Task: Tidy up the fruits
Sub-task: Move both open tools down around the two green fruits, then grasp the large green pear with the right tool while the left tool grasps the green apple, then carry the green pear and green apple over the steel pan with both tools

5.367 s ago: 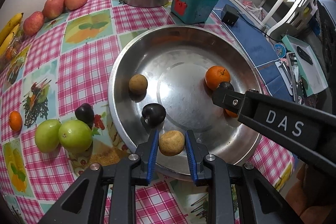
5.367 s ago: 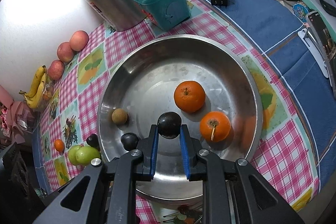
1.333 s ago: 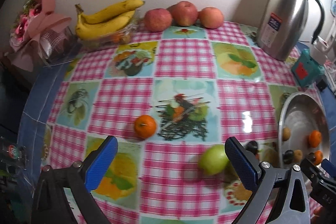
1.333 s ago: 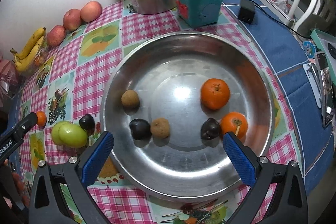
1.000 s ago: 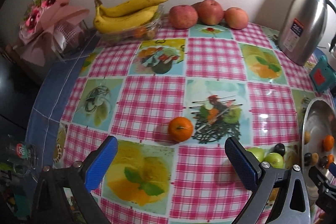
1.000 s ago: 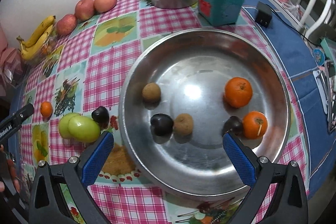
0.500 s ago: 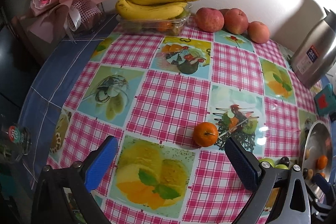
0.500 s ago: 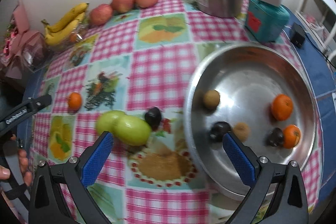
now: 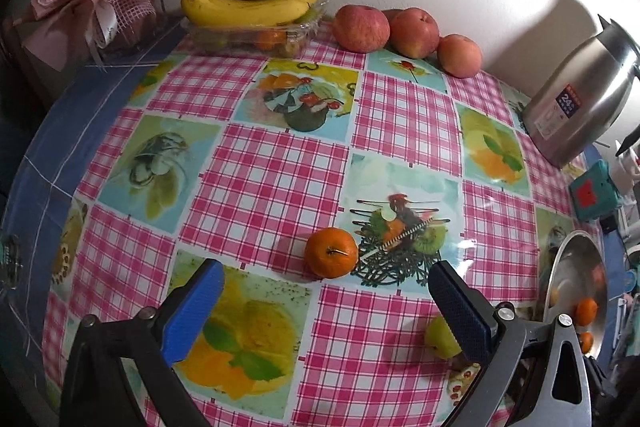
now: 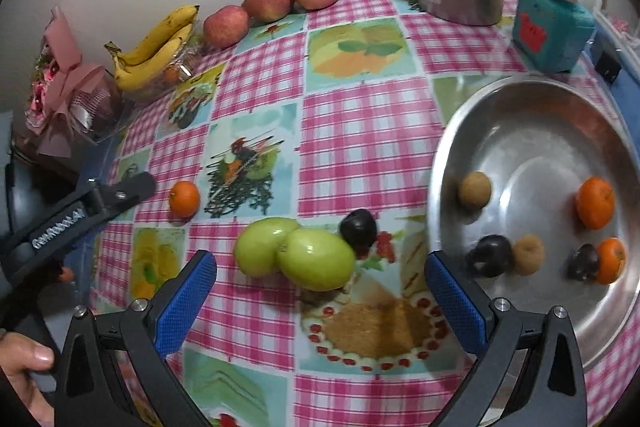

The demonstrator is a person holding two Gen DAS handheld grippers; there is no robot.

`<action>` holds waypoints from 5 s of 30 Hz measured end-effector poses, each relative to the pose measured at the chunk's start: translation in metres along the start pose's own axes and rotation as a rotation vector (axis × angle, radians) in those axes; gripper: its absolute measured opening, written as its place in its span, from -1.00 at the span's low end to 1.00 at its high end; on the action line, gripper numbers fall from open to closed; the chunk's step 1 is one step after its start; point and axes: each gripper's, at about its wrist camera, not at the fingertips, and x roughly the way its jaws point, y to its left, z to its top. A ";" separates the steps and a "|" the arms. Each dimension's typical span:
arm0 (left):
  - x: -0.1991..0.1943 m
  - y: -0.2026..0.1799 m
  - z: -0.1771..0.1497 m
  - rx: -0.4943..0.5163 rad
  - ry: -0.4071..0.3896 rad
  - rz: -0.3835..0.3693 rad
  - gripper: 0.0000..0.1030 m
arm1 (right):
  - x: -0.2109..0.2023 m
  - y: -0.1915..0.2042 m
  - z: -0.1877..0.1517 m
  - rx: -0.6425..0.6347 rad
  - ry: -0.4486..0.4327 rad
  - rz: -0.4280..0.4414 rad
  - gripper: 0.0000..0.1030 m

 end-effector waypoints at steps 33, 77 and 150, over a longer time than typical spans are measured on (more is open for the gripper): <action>0.033 -0.040 -0.020 0.014 0.175 -0.200 0.97 | 0.024 -0.014 -0.004 0.173 0.071 0.069 0.32; 0.055 -0.062 -0.044 -0.068 0.342 -0.402 -0.10 | 0.023 -0.022 -0.016 0.200 0.155 0.114 0.02; -0.017 -0.160 -0.053 0.168 0.199 -0.456 -0.10 | -0.083 -0.162 -0.007 0.492 -0.144 -0.080 0.02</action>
